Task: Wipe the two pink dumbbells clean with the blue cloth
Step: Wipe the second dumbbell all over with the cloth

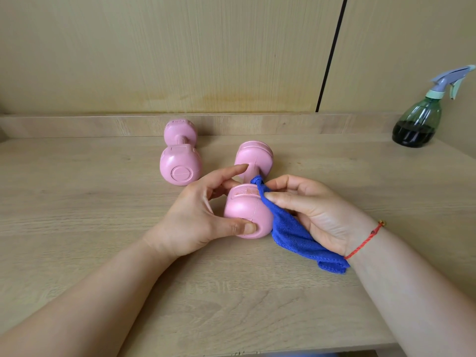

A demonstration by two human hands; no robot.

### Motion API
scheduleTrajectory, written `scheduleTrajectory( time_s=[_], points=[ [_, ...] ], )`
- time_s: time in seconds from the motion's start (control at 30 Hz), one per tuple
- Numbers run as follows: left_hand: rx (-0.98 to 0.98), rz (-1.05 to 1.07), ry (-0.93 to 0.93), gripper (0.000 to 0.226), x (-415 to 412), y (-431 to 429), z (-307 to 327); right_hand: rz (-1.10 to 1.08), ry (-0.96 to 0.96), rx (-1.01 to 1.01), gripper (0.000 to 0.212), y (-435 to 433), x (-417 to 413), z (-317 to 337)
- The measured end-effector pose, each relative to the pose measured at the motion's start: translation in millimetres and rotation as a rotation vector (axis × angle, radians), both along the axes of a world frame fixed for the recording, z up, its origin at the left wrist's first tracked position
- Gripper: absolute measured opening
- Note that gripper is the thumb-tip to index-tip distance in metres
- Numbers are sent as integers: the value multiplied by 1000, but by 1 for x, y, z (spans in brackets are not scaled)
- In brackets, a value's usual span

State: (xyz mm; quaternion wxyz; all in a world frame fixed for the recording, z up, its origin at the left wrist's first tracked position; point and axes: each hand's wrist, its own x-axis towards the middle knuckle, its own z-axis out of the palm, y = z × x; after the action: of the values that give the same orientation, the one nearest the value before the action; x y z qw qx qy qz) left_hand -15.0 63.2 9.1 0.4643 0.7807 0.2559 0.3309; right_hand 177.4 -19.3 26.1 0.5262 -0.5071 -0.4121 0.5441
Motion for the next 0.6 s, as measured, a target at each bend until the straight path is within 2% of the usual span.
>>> scheduleTrajectory(
  time_s=[0.13, 0.27, 0.37, 0.47, 0.57, 0.6],
  points=[
    [-7, 11, 2, 89, -2, 0, 0, -103, -102, 80, 37, 1, -8, -1],
    [-10, 28, -2, 88, 0, -2, 1, -211, -186, 157, 10, 4, -13, -5],
    [-10, 29, 8, 89, 2, -2, 1, -271, -218, 207, 18, 5, -11, -9],
    [-1, 28, 15, 89, 2, -1, 1, -246, -207, 244, 4, 0, -12, -6],
    [7, 27, 6, 88, 1, -1, 2, -138, -216, 224, 28, 0, -12, -1],
    [3, 30, 5, 88, 1, -2, 2, -133, -218, 199, 31, 1, -12, 1]
  ],
)
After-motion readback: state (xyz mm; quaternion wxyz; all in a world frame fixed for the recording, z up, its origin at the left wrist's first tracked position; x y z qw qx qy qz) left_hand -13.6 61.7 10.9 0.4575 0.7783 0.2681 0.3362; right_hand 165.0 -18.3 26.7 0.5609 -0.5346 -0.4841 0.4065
